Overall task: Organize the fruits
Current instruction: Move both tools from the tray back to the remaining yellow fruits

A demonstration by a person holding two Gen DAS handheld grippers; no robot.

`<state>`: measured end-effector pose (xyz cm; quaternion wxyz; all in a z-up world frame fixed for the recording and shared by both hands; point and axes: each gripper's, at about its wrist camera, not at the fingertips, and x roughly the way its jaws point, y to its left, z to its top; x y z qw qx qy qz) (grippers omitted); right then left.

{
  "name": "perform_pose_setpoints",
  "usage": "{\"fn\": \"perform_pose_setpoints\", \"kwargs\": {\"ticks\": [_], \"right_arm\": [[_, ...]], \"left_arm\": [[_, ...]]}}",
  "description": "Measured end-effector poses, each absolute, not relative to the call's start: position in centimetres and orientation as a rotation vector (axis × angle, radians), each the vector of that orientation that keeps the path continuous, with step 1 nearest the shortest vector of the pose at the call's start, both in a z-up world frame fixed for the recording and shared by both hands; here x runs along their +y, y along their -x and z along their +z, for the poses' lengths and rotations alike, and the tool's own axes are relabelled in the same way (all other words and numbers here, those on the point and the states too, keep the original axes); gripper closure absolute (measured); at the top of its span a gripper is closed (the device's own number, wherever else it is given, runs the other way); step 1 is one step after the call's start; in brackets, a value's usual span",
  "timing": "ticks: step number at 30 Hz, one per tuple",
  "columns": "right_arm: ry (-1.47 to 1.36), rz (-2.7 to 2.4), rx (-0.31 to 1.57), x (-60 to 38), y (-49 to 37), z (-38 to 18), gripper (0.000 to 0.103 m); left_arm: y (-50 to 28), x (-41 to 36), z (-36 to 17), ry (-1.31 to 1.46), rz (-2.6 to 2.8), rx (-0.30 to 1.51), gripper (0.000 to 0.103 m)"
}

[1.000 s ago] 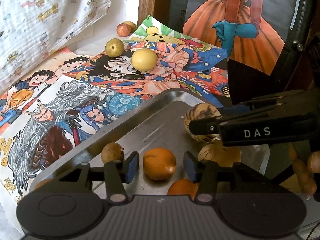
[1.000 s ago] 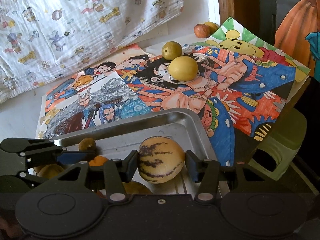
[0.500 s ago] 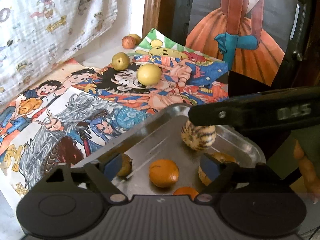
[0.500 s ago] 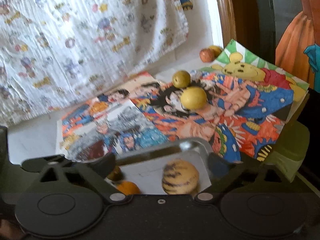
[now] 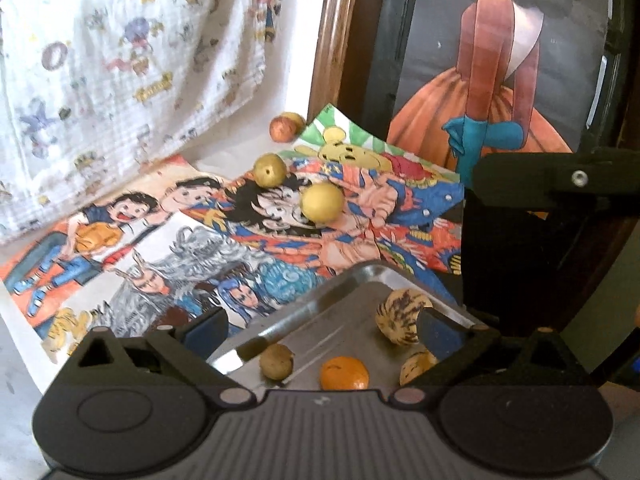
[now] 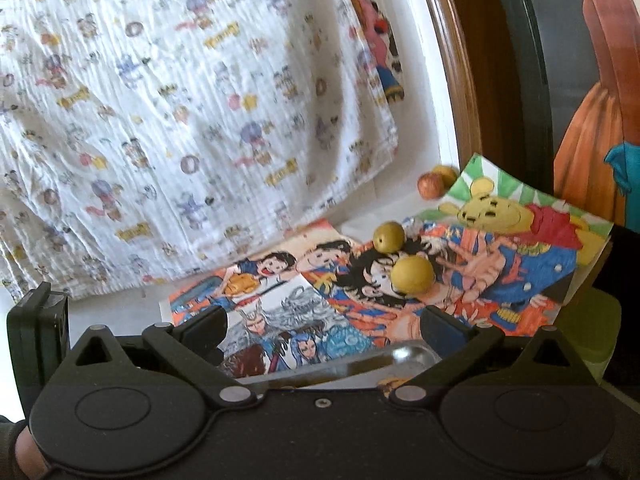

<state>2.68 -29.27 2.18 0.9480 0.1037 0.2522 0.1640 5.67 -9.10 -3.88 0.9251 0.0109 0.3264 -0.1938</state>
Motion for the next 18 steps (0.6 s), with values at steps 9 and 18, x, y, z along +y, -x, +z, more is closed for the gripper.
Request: {"fn": "perform_pose_setpoints", "kwargs": {"ticks": [9, 18], "right_arm": [[-0.193, 0.331, 0.456, -29.1, 0.3, 4.5, 0.001], [-0.178, 0.33, 0.418, -29.0, 2.7, 5.9, 0.001]], "left_arm": [[-3.7, -8.1, -0.9, -0.03, -0.382, 0.593, 0.001], [-1.9, -7.7, 0.6, -0.034, -0.381, 0.549, 0.001]]}}
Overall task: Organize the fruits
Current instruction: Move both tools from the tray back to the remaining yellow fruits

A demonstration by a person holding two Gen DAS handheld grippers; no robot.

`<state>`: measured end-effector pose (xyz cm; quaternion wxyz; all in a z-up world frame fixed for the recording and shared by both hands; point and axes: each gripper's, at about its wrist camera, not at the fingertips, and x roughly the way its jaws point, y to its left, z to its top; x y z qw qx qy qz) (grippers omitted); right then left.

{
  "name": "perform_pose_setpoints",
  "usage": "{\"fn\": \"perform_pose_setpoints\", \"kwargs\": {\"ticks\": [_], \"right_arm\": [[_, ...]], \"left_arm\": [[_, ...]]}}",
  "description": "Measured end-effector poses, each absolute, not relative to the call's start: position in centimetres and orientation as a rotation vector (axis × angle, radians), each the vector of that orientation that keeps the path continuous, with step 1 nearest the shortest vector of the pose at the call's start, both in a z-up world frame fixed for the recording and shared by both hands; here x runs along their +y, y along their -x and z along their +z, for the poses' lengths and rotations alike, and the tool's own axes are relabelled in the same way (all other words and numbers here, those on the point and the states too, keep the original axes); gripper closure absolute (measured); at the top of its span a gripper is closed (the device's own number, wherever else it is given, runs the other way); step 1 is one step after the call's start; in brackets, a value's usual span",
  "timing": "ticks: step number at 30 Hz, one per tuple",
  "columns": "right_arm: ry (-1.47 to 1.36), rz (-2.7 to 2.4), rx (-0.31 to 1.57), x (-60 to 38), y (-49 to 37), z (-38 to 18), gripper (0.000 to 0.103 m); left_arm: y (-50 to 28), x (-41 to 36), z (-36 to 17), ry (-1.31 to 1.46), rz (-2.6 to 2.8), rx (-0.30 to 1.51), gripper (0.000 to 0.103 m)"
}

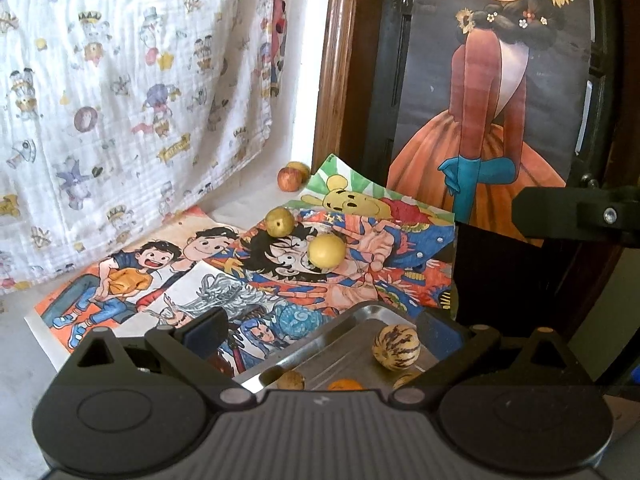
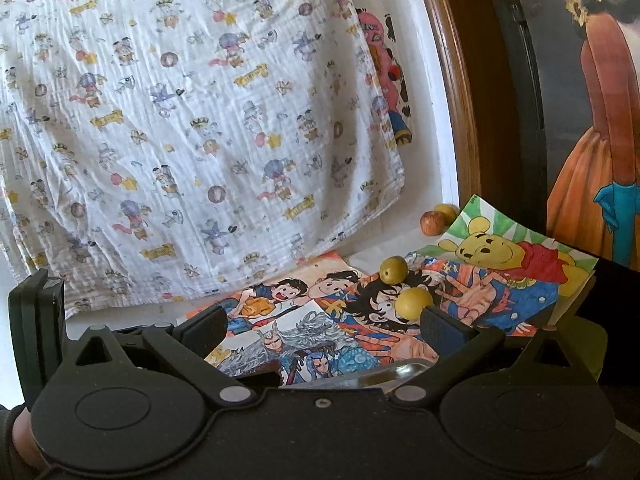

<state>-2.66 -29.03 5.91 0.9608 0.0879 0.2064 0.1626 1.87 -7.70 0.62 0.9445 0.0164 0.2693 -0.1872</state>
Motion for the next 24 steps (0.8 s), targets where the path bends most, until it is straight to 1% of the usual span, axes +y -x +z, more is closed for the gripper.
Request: {"fn": "perform_pose_setpoints", "kwargs": {"ticks": [7, 13, 19, 24], "right_arm": [[-0.175, 0.327, 0.414, -29.2, 2.8, 6.1, 0.001], [-0.178, 0.325, 0.44, -29.4, 0.9, 5.4, 0.001], [-0.165, 0.315, 0.469, -29.8, -2.7, 4.6, 0.001], [-0.137, 0.3, 0.518, -30.4, -7.9, 3.2, 0.001]], "left_arm": [[-1.9, -7.3, 0.8, -0.033, -0.372, 0.547, 0.001], [-3.9, -6.3, 0.3, -0.028, -0.339, 0.562, 0.001], [-7.4, -5.4, -0.1, -0.03, -0.304, 0.574, 0.001], [-12.0, -5.1, -0.8, -0.059, -0.268, 0.59, 0.001]]}}
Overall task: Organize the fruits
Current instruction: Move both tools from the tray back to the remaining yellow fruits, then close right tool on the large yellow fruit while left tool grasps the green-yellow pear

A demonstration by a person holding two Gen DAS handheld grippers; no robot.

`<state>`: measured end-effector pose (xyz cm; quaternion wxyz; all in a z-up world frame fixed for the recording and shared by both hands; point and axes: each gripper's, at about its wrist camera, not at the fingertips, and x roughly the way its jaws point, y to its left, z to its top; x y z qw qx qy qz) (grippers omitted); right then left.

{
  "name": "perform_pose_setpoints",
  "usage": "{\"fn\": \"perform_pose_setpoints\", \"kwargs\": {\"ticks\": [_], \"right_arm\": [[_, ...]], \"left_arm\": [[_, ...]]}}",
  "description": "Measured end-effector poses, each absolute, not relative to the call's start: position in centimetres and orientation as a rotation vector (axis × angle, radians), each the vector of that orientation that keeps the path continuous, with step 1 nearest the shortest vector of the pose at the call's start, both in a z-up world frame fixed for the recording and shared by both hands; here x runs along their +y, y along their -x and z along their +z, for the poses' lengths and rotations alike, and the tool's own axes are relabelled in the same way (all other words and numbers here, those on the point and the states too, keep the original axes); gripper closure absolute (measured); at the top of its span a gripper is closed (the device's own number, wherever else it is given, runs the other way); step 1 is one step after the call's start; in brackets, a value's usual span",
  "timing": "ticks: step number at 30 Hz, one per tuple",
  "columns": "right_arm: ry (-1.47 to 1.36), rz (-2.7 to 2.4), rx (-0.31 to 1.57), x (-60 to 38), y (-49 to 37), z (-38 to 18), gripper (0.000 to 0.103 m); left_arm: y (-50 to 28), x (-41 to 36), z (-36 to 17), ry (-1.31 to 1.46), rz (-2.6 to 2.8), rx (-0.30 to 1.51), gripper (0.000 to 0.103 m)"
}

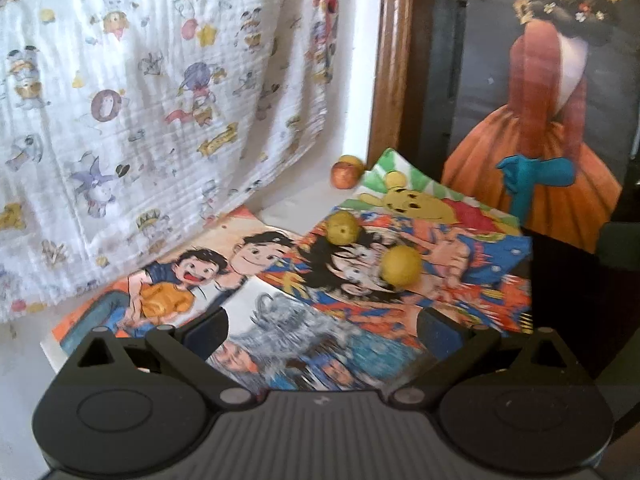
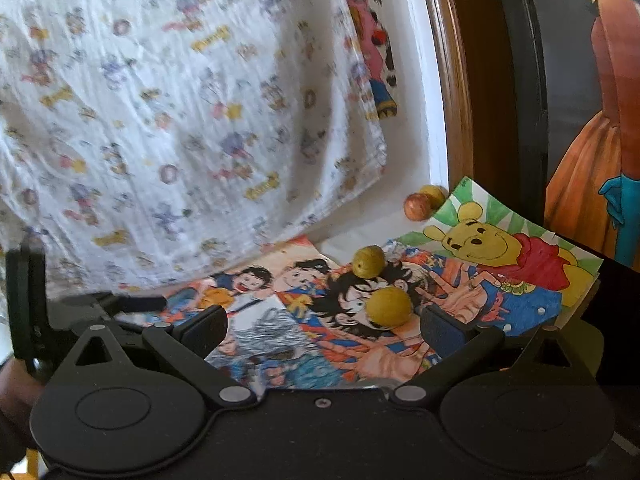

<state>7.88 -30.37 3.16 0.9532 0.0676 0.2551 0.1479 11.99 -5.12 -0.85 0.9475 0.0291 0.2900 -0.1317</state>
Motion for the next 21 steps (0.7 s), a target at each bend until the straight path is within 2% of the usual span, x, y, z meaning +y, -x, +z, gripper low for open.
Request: {"fn": "perform_pose_setpoints", "kwargs": {"ticks": [12, 18, 21], "right_arm": [[-0.132, 0.245, 0.74, -30.2, -24.6, -4.9, 0.001], [-0.102, 0.227, 0.808, -29.0, -29.3, -8.0, 0.003], [-0.09, 0.24, 0.836, -28.6, -30.7, -9.1, 0.007]], "left_arm": [[-23.4, -4.8, -3.6, -0.074, -0.223, 0.63, 0.001], [-26.2, -5.2, -5.6, -0.068, -0.234, 0.67, 0.001], [-27.1, -5.3, -6.2, -0.065, -0.24, 0.679, 0.001]]}}
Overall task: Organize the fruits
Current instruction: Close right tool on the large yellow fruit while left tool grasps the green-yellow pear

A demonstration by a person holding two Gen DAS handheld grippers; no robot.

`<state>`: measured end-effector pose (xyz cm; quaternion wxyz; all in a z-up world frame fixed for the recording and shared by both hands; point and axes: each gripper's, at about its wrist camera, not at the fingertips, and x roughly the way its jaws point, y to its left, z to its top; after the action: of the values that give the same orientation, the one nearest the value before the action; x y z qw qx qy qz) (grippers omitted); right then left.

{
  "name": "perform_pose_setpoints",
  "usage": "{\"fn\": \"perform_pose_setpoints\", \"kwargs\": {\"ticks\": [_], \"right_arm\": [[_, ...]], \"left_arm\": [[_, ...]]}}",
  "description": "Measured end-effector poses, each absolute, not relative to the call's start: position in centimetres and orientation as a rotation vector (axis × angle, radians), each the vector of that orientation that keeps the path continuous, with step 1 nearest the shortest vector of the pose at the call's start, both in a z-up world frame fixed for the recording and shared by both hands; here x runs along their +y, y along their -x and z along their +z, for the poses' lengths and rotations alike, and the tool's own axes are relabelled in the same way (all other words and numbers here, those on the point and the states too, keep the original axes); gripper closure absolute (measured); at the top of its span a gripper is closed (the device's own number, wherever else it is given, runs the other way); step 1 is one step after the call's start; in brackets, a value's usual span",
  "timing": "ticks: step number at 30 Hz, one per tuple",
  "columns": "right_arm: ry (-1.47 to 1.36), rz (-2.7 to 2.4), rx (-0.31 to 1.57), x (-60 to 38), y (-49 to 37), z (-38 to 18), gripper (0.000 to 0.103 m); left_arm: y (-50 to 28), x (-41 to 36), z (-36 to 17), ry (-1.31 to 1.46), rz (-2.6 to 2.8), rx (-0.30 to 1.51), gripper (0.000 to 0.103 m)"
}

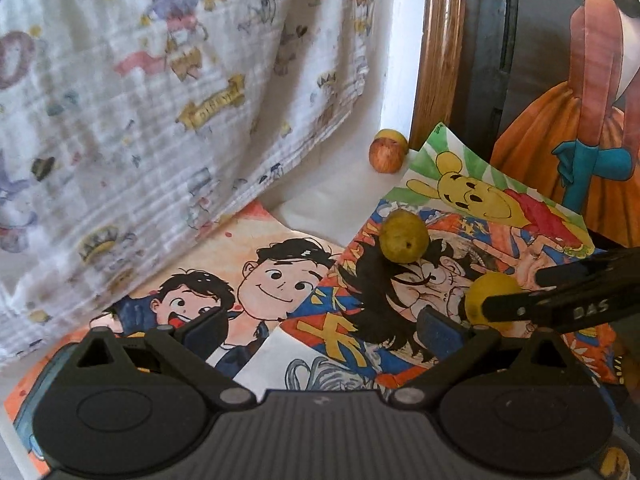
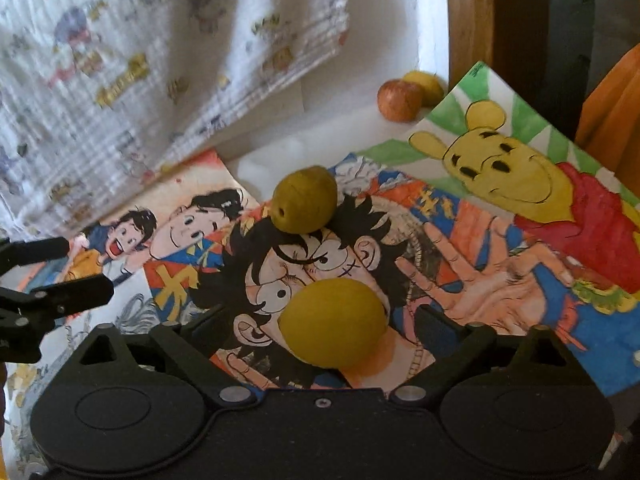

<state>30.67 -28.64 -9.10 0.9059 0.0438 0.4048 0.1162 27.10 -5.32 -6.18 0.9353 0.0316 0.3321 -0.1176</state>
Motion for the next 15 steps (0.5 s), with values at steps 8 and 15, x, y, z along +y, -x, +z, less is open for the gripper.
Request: {"fn": "perform_pose_setpoints", "kwargs": {"ticks": [8, 15], "right_arm": [[-0.056, 0.255, 0.871, -27.7, -32.0, -10.4, 0.024], [0.006, 0.253, 0.855, -27.5, -31.9, -10.4, 0.036]], "left_arm": [[-29.3, -5.6, -7.1, -0.072, -0.255, 0.691, 0.001], [-32.0, -8.1, -7.6, -0.121, -0.306, 0.68, 0.001]]}}
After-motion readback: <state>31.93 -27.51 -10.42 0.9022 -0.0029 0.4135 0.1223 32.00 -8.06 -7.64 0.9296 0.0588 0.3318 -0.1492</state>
